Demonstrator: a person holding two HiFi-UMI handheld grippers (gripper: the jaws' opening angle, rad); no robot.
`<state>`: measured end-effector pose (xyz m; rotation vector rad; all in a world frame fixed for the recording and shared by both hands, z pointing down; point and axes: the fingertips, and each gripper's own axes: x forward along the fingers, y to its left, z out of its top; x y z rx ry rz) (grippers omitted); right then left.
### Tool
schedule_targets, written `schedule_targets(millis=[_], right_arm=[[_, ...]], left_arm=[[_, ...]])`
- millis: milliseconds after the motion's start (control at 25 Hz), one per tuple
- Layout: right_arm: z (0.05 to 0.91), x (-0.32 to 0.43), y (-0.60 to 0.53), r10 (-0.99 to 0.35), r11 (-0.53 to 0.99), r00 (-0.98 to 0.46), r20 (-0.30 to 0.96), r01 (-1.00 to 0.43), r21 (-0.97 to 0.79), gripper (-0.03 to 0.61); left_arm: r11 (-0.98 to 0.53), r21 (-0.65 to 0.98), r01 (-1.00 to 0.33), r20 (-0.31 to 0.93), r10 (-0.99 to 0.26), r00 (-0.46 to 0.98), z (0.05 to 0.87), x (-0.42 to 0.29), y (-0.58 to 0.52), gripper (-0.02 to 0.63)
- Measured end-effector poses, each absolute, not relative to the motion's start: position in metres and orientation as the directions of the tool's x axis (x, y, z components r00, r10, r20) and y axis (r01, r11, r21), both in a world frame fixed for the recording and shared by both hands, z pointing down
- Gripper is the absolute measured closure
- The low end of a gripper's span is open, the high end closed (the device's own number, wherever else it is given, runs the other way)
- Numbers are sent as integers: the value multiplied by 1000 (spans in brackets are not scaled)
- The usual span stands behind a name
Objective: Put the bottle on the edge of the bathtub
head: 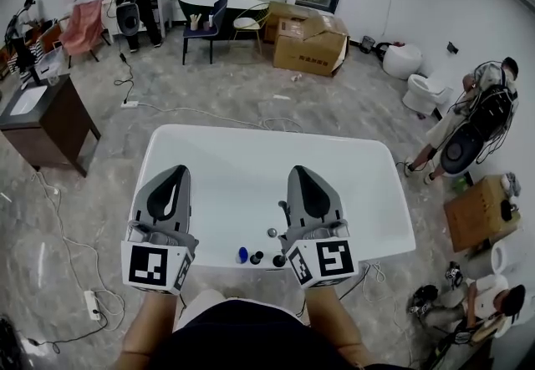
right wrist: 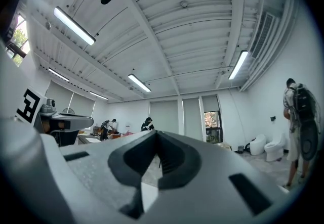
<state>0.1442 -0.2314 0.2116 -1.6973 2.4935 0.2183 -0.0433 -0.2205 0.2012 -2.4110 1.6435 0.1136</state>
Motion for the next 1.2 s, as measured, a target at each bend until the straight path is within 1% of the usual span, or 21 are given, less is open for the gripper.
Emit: schedule_targets(millis=[240, 400, 720, 1000, 1200], right_arm=[[208, 145, -237, -922, 329, -335, -195, -942, 67, 578], [201, 136, -235, -915, 337, -343, -213, -939, 68, 578], [193, 104, -237, -915, 342, -348, -203, -937, 67, 578], [207, 74, -233, -923, 332, -337, -187, -942, 58, 578], [213, 48, -230, -920, 329, -344, -188, -938, 106, 578]], left_arm=[[-333, -146, -931, -181, -917, 356, 200, -51, -226, 612], [-340, -140, -930, -186, -914, 362, 198, -54, -227, 612], [-371, -131, -919, -186, -902, 390, 193, -74, -236, 612], [-394, -125, -911, -195, -890, 412, 203, -97, -233, 612], [-398, -120, -910, -194, -889, 414, 210, -115, -233, 612]])
